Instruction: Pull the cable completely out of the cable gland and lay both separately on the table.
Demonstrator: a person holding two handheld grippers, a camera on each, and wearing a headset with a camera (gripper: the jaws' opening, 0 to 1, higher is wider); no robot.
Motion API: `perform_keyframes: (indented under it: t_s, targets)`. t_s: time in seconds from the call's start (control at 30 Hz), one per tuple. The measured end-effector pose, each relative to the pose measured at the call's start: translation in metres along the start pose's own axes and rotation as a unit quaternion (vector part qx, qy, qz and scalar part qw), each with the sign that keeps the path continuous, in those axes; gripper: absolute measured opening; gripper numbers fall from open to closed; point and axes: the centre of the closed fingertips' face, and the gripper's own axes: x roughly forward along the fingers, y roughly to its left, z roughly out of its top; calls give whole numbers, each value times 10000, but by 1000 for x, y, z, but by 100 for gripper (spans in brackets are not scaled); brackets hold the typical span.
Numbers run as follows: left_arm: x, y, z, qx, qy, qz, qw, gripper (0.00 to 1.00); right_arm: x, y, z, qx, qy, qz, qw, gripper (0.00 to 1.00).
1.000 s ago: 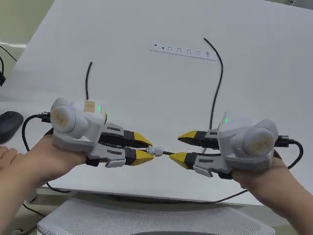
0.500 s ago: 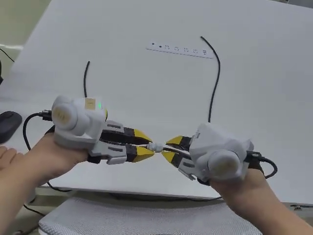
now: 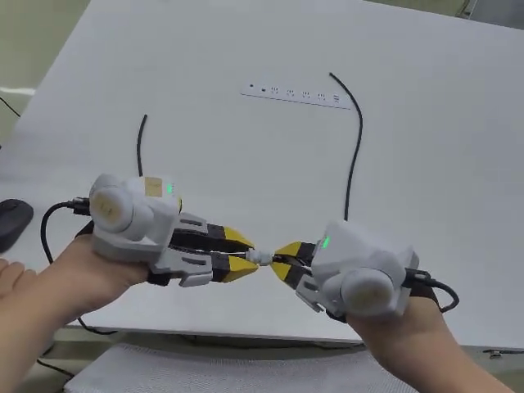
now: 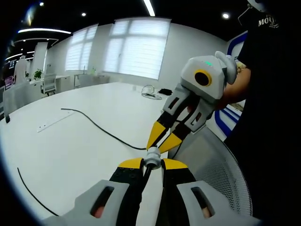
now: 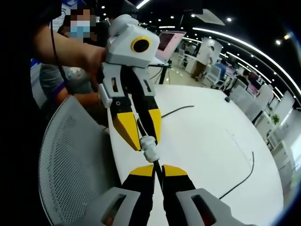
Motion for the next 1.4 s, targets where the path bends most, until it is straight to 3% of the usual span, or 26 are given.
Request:
perform_keyframes:
  t_s: [0.17,0.6,0.9,1.0,1.07,1.27,1.4]
  targets:
    - [1,0,1,34,26,-10,10000,15,1,-1,-4,384,8,8,9993,0]
    - [3,3,0,41,34,52,10000,15,2,-4,-14,629,117,-31,9979,0]
    - [-2,6,0,-4,-15,103,9999,15,0,-17,-38,967,360,-209,9944,0]
    - [-2,6,0,7,-20,113,9999,15,0,-22,-52,1212,495,-296,9910,0]
    - [-1,5,0,-4,-23,86,10000,15,1,-23,-61,1545,551,-340,9859,0]
    - [0,3,-1,0,-19,59,10000,15,3,-24,-82,2070,781,-392,9744,0]
    - [2,3,-2,-1,16,43,10000,15,5,-24,-85,2207,786,-371,9715,0]
